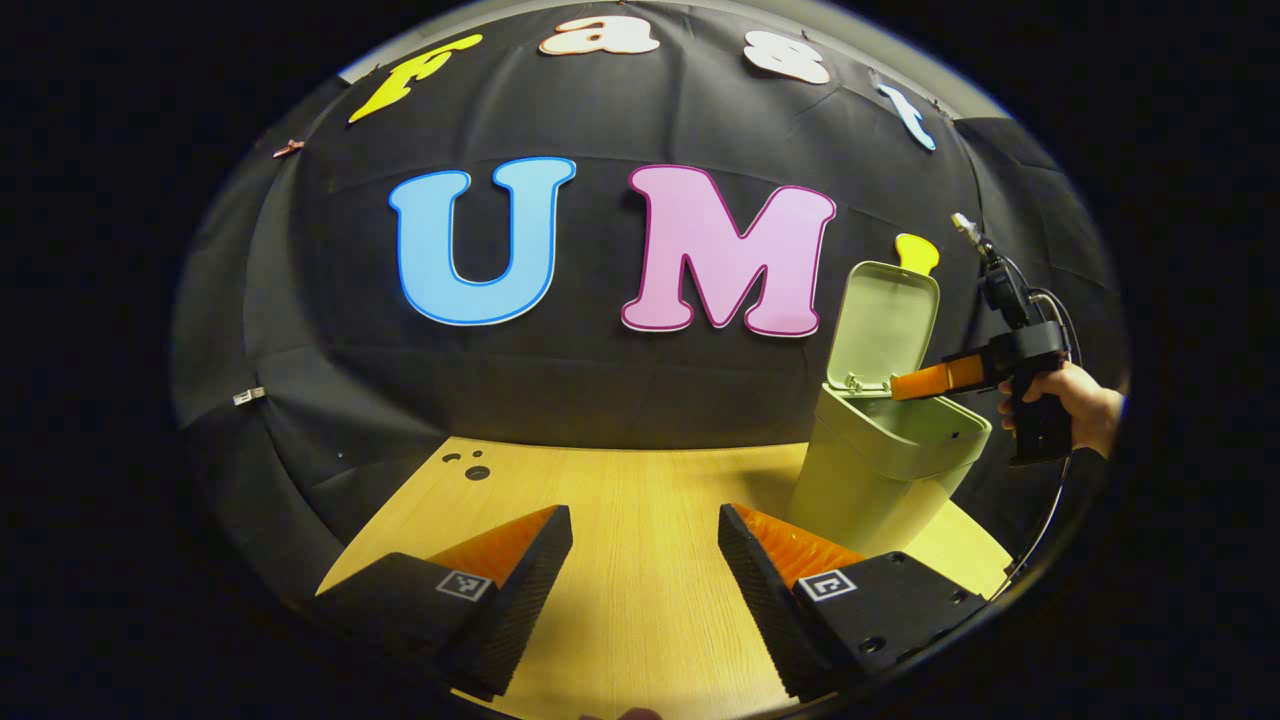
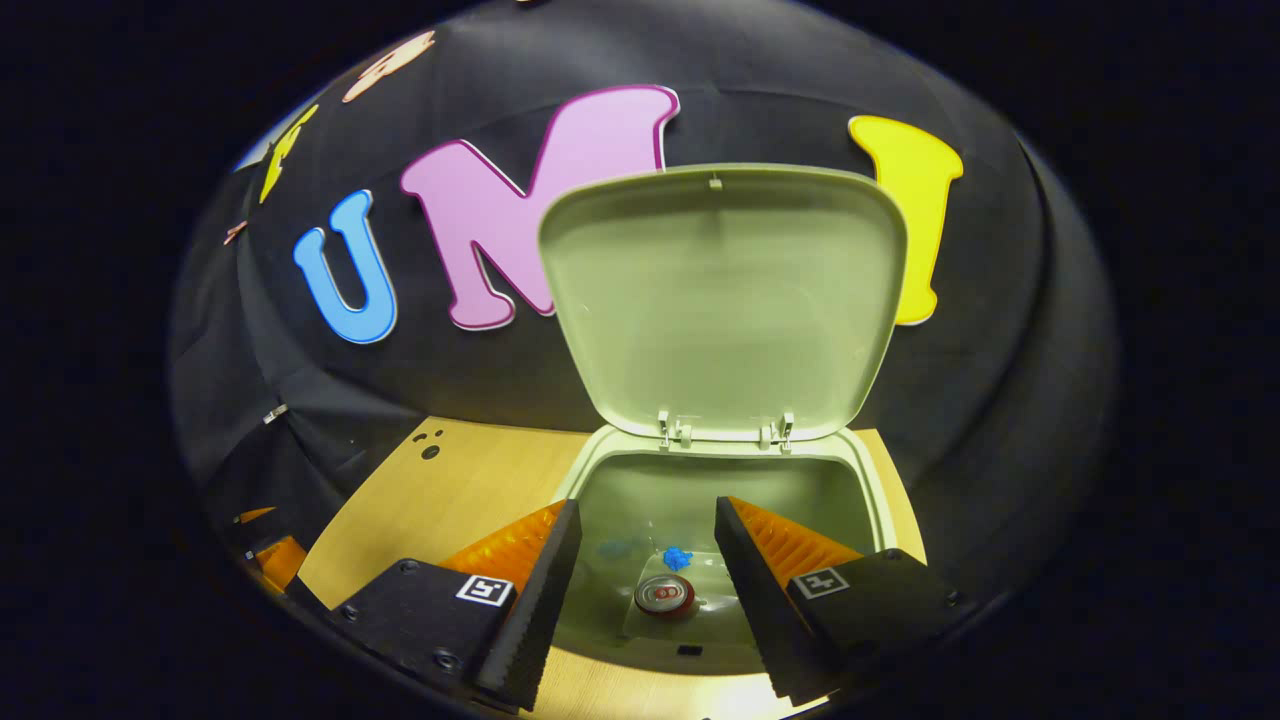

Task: Press the lid of the desktop garbage bin to open it, pick up the crumpled paper on the desktop and throw it into the bin, then pick up the pop can on the desktop and drop it into the bin, and finally close the garbage bin lid.

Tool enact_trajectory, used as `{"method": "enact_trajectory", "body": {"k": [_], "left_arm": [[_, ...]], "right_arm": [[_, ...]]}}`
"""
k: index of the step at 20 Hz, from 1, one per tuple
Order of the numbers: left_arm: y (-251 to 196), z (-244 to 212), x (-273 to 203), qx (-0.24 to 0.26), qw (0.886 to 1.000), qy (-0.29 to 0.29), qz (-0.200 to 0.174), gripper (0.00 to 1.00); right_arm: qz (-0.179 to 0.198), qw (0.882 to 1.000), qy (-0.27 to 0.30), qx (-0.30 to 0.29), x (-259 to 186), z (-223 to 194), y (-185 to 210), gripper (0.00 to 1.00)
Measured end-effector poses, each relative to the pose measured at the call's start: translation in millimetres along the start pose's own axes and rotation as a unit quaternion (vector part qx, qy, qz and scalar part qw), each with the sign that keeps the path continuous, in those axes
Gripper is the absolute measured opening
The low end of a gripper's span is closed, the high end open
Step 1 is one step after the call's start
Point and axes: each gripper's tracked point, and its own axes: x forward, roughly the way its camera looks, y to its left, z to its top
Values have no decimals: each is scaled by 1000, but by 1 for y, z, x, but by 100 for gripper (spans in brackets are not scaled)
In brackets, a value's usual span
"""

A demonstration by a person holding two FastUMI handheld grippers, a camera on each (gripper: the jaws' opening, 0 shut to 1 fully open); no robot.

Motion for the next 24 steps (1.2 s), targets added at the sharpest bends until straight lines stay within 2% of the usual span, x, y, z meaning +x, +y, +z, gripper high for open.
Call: {"method": "enact_trajectory", "body": {"k": [3, 10, 15, 19, 24], "left_arm": [[-9, 0, 3, 2, 1000, -1, -15, 95], [-19, 3, 2, 6, 999, -6, -35, 95], [-16, 5, -1, 0, 999, -11, -31, 95], [-11, 3, -6, -4, 1000, -12, -26, 95], [-4, 3, -10, -8, 1000, -12, -13, 95]], "right_arm": [[-2, 1000, -25, -18, -25, 19, 3, 90], [-3, 994, -108, -5, -60, 107, 7, 92], [-7, 990, -141, -6, -60, 150, 5, 93], [-8, 989, -149, -10, -53, 163, 6, 97], [-10, 986, -169, -13, -39, 181, 6, 97]]}}
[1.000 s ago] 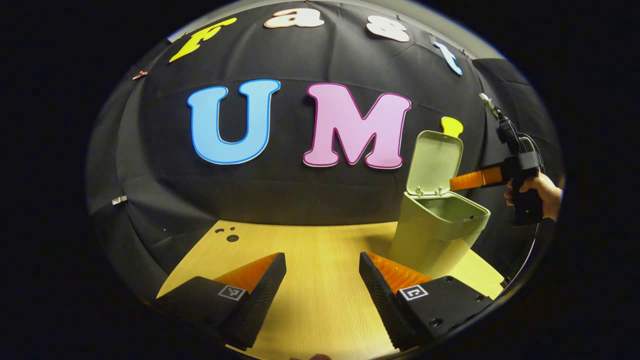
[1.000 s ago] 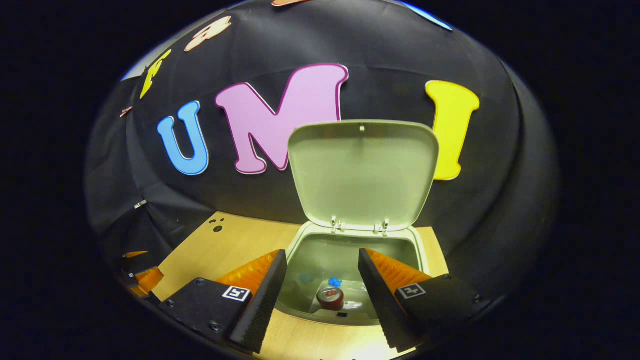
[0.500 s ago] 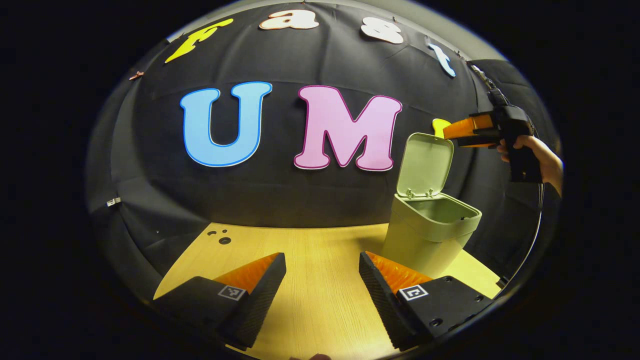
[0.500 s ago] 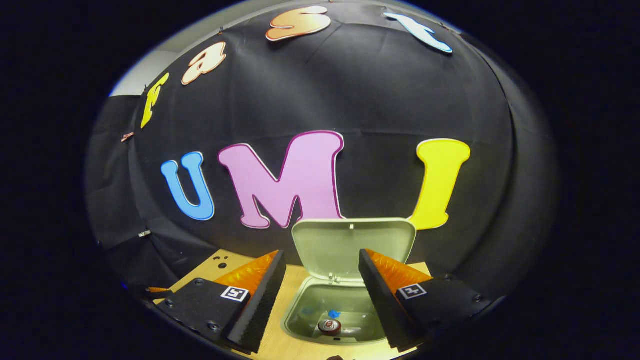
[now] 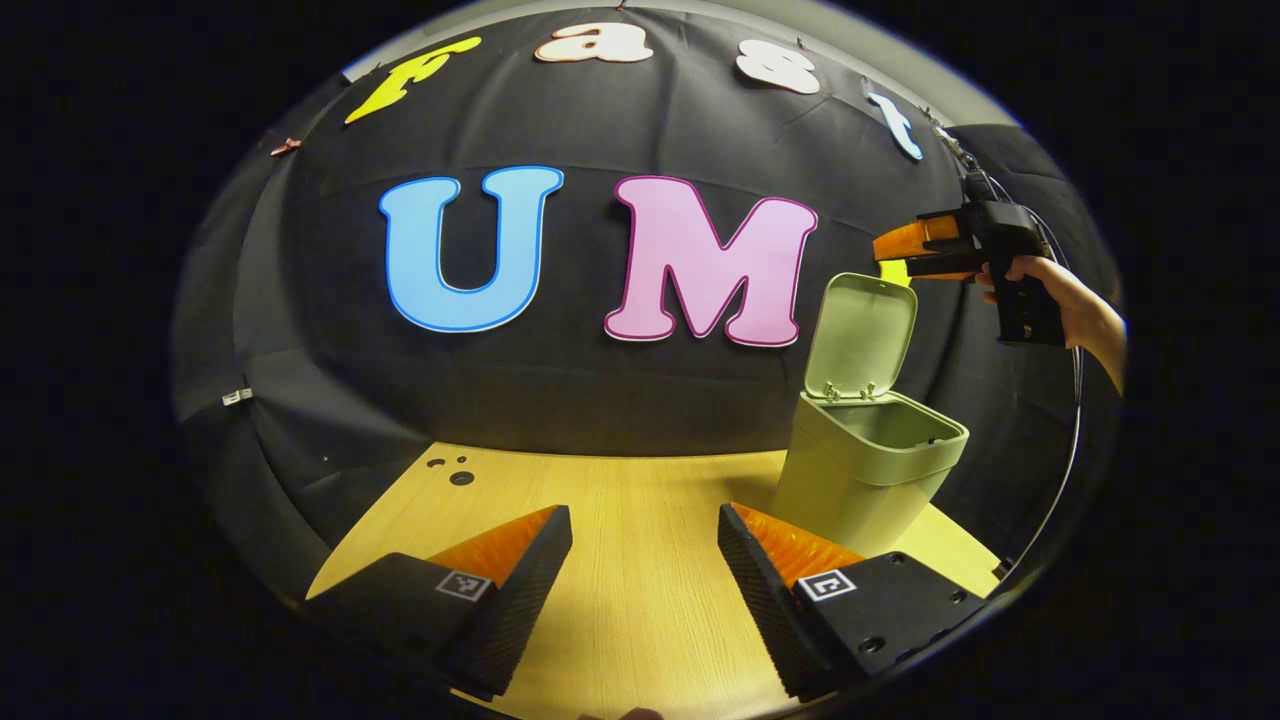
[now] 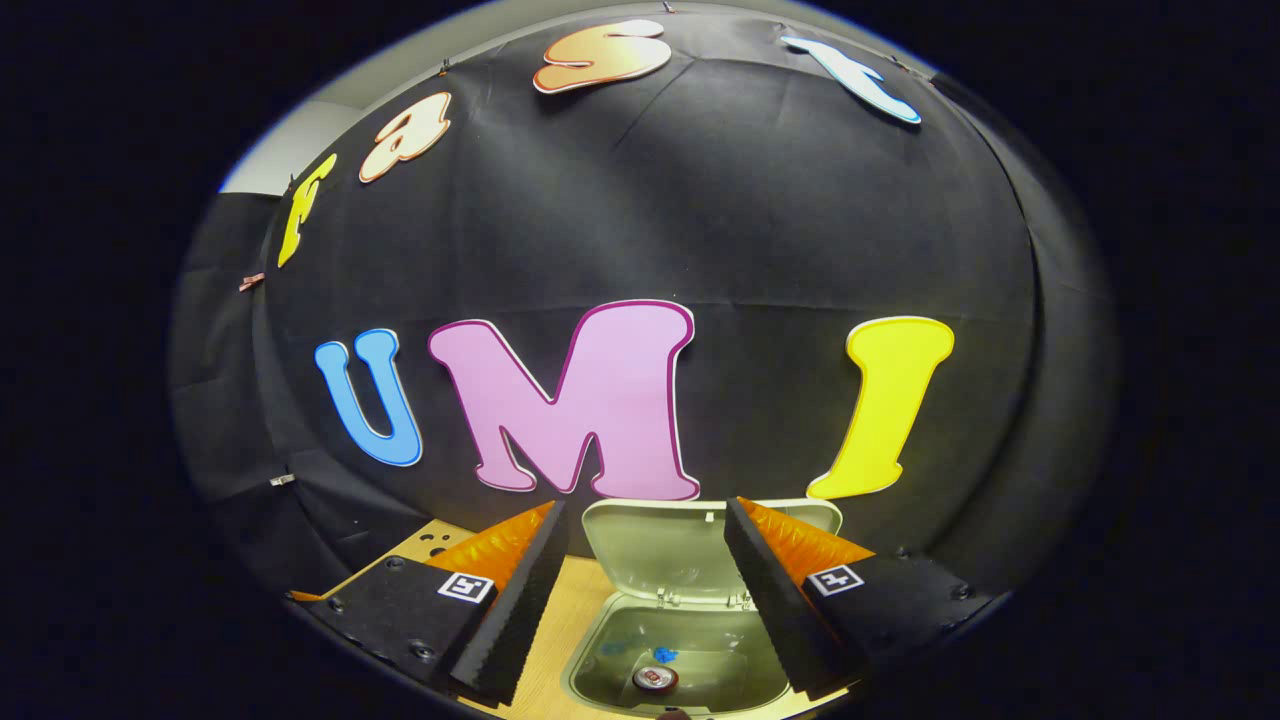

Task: Press the lid of the desktop garbage bin to open it, pick up the crumpled paper on the desktop and throw it into the bin, then pick up the pop can on the desktop and drop it into the bin, and finally close the garbage bin lid.

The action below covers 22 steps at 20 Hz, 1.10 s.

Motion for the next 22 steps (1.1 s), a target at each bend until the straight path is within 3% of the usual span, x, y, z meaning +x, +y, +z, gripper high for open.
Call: {"method": "enact_trajectory", "body": {"k": [8, 13, 18, 22], "left_arm": [[12, 0, -6, -2, 1000, 0, 20, 95], [16, -1, -5, -3, 1000, 1, 25, 95], [13, -2, -4, -5, 1000, 5, 20, 95], [7, 0, 1, -4, 1000, 2, 11, 95]], "right_arm": [[-30, 999, -16, 13, 33, 12, -27, 98], [-45, 999, 5, 6, 49, -4, -37, 98], [-42, 998, 16, -32, 39, -12, -32, 98], [-32, 999, 32, -12, 19, -22, -30, 98]]}}
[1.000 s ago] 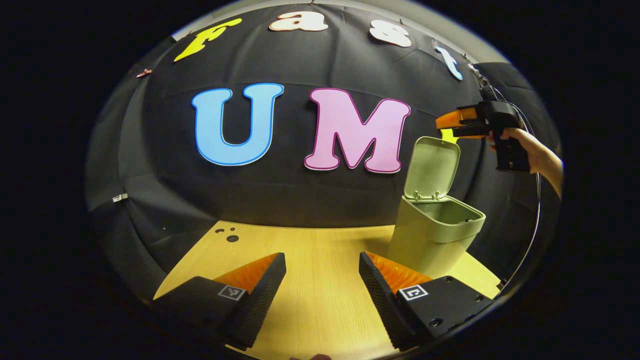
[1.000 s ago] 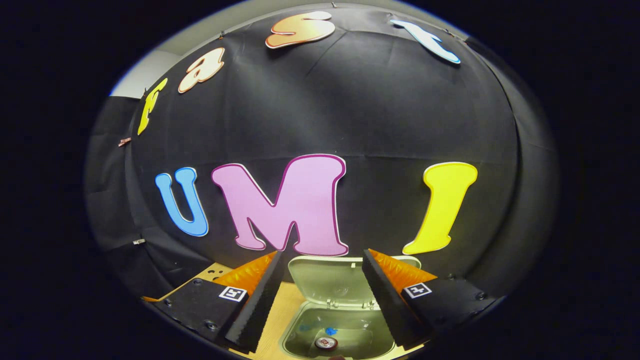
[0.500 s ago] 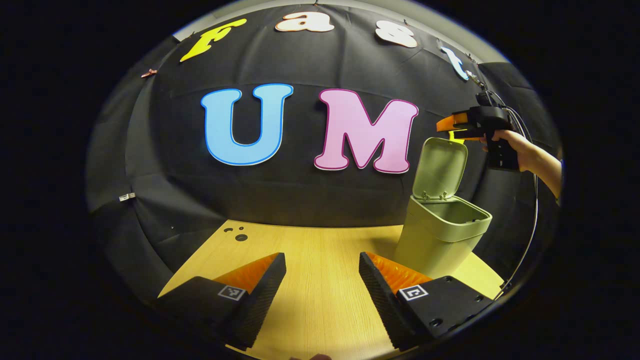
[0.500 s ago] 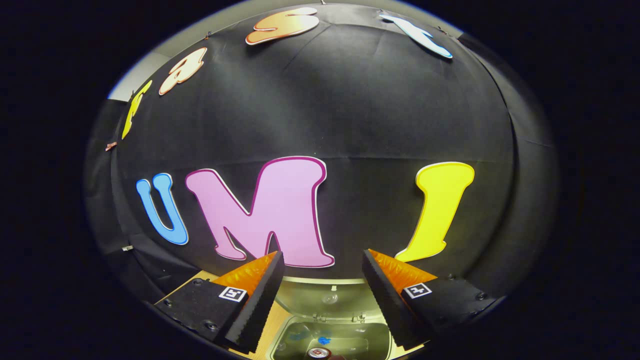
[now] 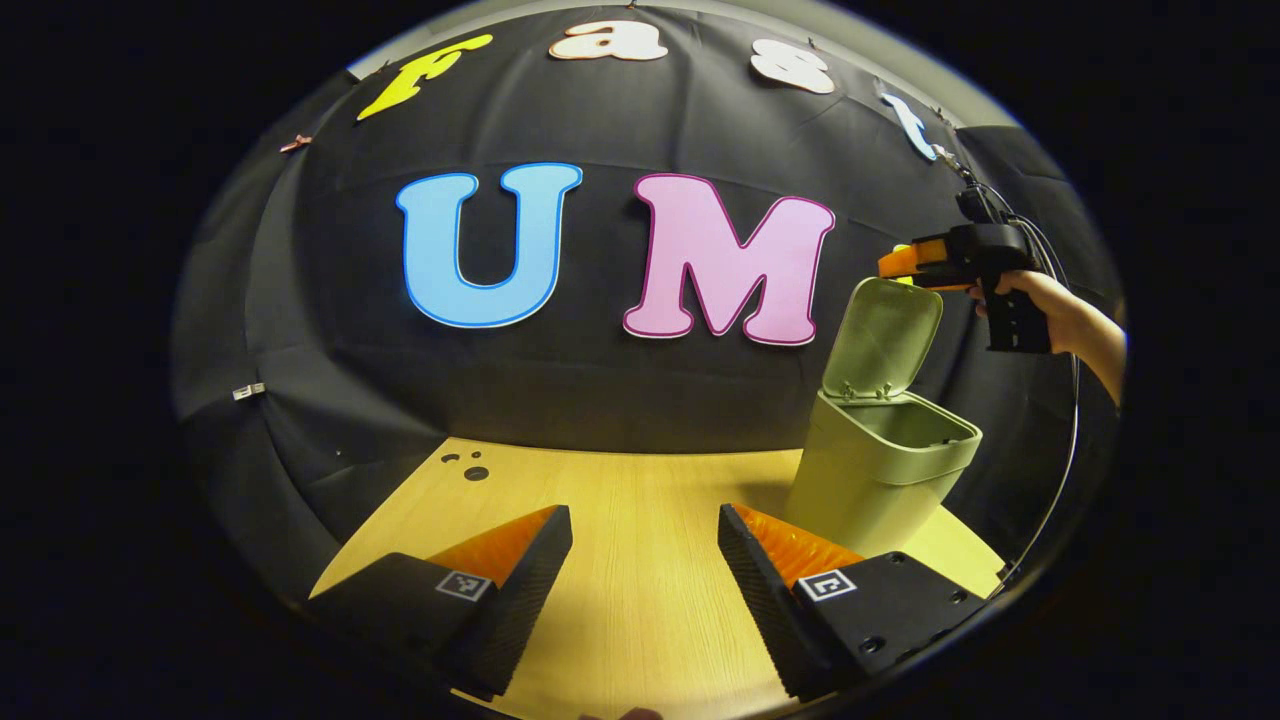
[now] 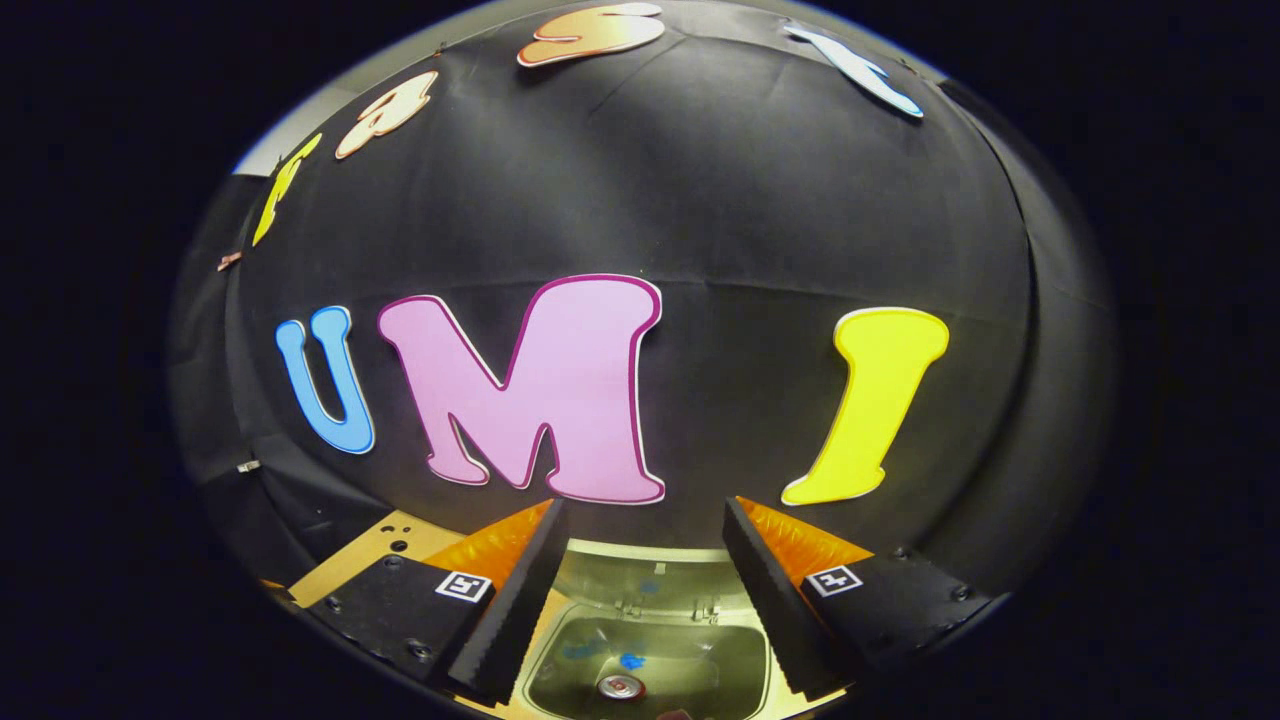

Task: Press the lid of the desktop garbage bin to open it, pick up the crumpled paper on the desktop and throw it into the bin, then pick up the pop can on the desktop and drop it into the bin, and finally close the garbage bin lid.

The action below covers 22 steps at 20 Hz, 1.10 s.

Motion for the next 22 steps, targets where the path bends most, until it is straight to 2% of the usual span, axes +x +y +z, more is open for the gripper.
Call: {"method": "enact_trajectory", "body": {"k": [5, 12, 22], "left_arm": [[-7, -3, 1, -1, 1000, 2, -12, 95], [-11, -5, 1, -7, 1000, 2, -21, 95], [-24, -10, 2, -6, 999, 8, -33, 95]], "right_arm": [[14, 999, 35, 2, -24, -23, 5, 98], [22, 994, 107, -4, -50, -90, 13, 98], [29, 985, 172, 11, -61, -153, 10, 98]]}}
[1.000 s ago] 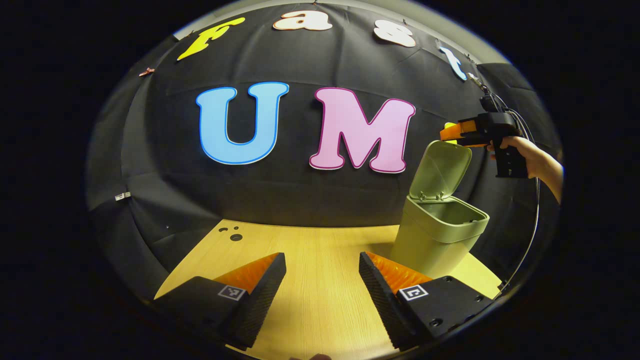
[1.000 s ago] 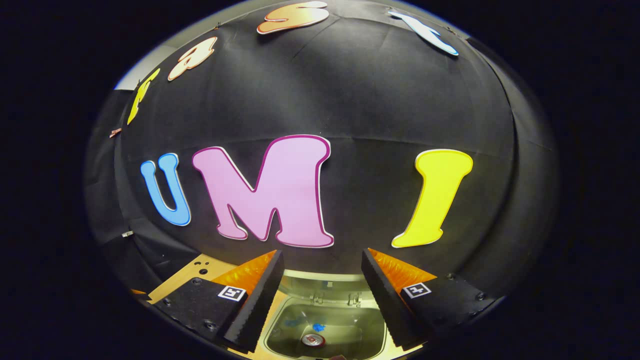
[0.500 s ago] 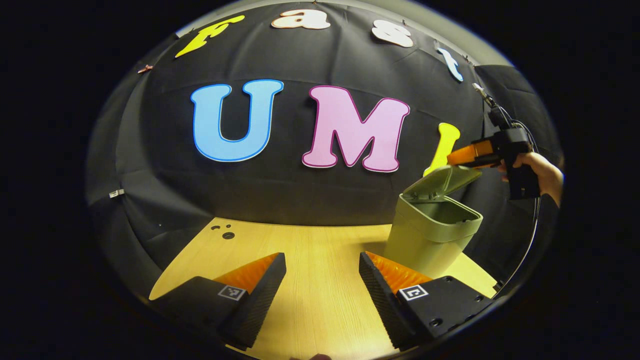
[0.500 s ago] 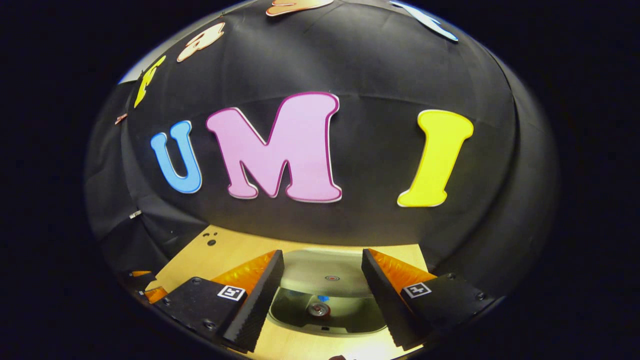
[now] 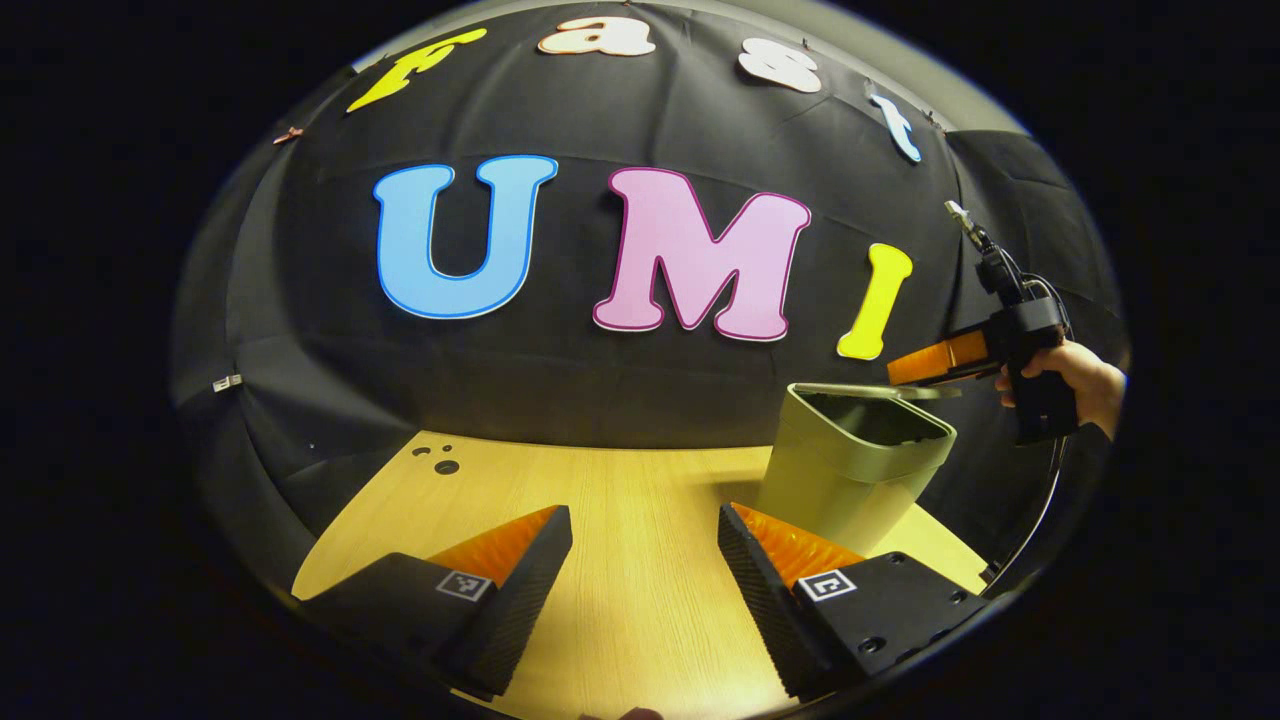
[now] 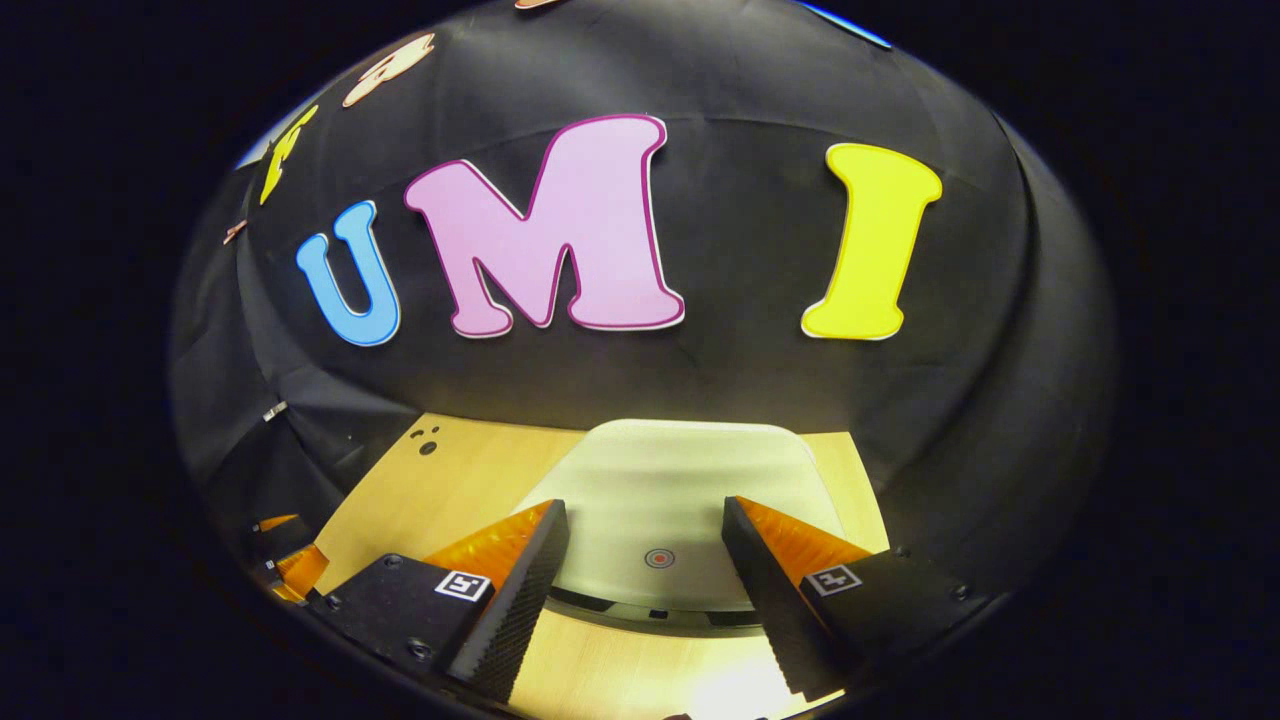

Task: Press the lid of the desktop garbage bin to open it, pick up the crumpled paper on the desktop and throw it into the bin, then pick up the pop can on the desktop and drop it into the bin, and finally close the garbage bin lid.

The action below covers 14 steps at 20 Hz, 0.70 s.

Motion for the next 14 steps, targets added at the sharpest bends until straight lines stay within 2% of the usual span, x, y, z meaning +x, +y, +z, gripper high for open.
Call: {"method": "enact_trajectory", "body": {"k": [5, 14], "left_arm": [[-2, -1, 1, 2, 1000, 2, 0, 95], [-1, -1, 6, 4, 1000, 5, 1, 95]], "right_arm": [[-1, 999, 14, -30, 5, -21, 3, 99], [-6, 999, 12, -36, 7, -33, 2, 99]]}}
